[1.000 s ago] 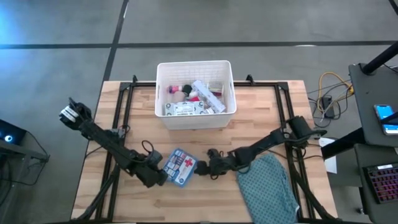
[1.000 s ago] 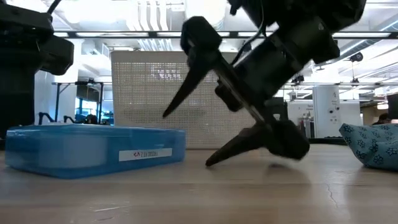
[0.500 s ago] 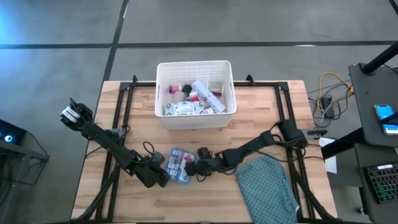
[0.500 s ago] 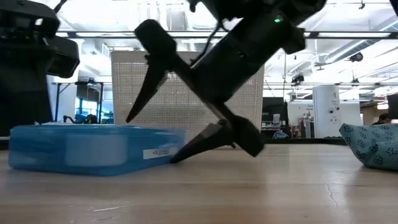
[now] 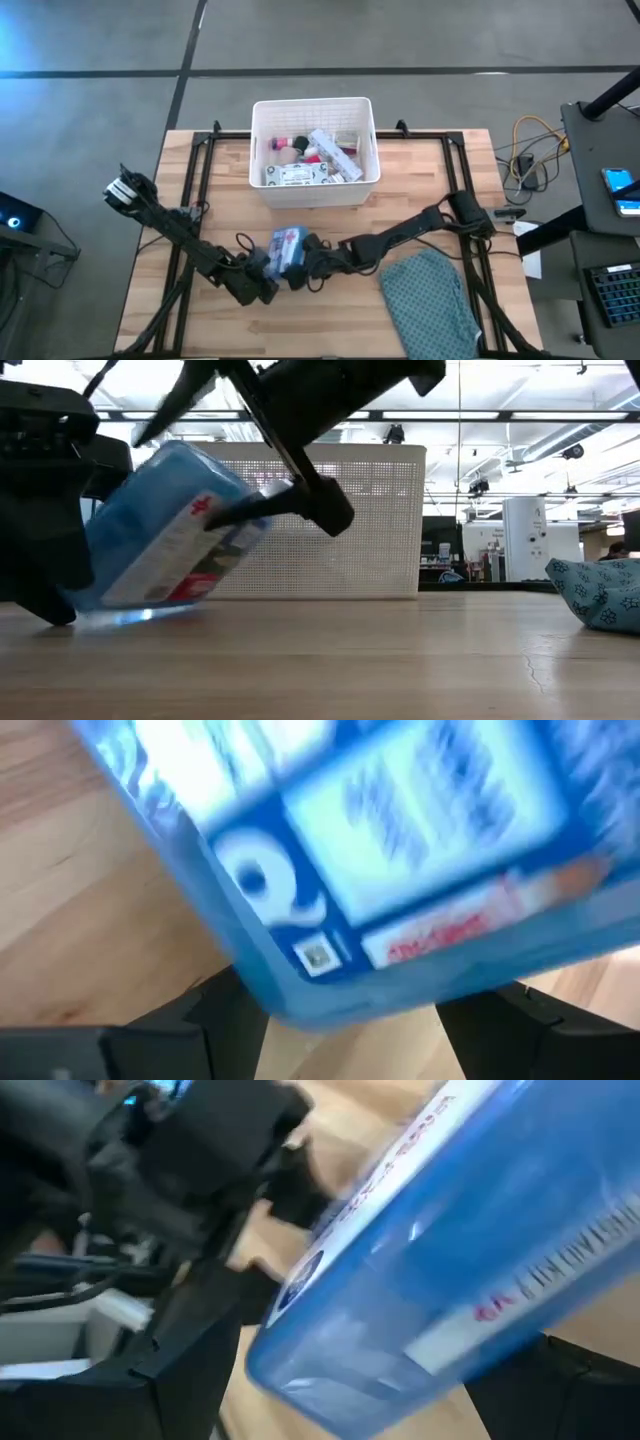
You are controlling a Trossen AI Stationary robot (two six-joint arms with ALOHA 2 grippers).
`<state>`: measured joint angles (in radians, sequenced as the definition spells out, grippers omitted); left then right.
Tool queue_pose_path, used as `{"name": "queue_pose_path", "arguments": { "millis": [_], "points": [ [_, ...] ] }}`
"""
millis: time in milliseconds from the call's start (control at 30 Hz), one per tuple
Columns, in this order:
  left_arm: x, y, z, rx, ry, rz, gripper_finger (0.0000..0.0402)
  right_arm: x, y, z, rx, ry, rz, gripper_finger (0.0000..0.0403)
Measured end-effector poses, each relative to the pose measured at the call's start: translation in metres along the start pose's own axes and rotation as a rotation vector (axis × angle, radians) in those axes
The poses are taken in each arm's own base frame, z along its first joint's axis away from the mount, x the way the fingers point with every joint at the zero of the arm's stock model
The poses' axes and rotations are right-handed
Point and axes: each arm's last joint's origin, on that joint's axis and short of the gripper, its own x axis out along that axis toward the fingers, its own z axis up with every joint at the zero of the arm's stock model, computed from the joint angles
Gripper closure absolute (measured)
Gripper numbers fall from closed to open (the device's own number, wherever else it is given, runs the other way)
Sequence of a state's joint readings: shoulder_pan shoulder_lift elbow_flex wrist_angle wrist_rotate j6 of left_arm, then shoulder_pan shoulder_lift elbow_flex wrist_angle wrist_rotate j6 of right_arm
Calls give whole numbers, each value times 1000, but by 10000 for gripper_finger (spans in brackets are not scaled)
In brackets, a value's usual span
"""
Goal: Pick & place medical supplies in basket/bin
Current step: Put the blue kit into the white bin
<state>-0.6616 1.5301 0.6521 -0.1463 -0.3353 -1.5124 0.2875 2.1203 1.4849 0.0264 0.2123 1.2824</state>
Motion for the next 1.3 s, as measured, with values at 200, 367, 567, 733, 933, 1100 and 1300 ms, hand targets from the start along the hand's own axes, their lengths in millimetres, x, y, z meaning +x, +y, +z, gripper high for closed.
{"name": "queue_pose_path", "arguments": {
  "millis": [200,367,567,733,933,1100,1300],
  "points": [
    [2,0,-1,-5,-2,-1,156,4,-17,-1,10,12,-88,74],
    [1,-3,0,-8,-15,-25,156,12,-28,-2,57,-21,-122,74],
    [2,-5,0,-6,-16,-42,156,17,-34,11,100,-95,-146,119],
    [2,-5,0,-6,-17,-46,156,18,-34,21,113,-109,-126,195],
    [-1,-7,-2,2,-2,-54,156,13,-28,21,63,-104,-115,243],
    [-18,-30,-13,20,10,-111,156,-10,-11,12,-20,-107,-125,245],
    [-55,-54,-24,46,-70,19,156,-52,17,5,-160,-142,-117,246]
  ]
}}
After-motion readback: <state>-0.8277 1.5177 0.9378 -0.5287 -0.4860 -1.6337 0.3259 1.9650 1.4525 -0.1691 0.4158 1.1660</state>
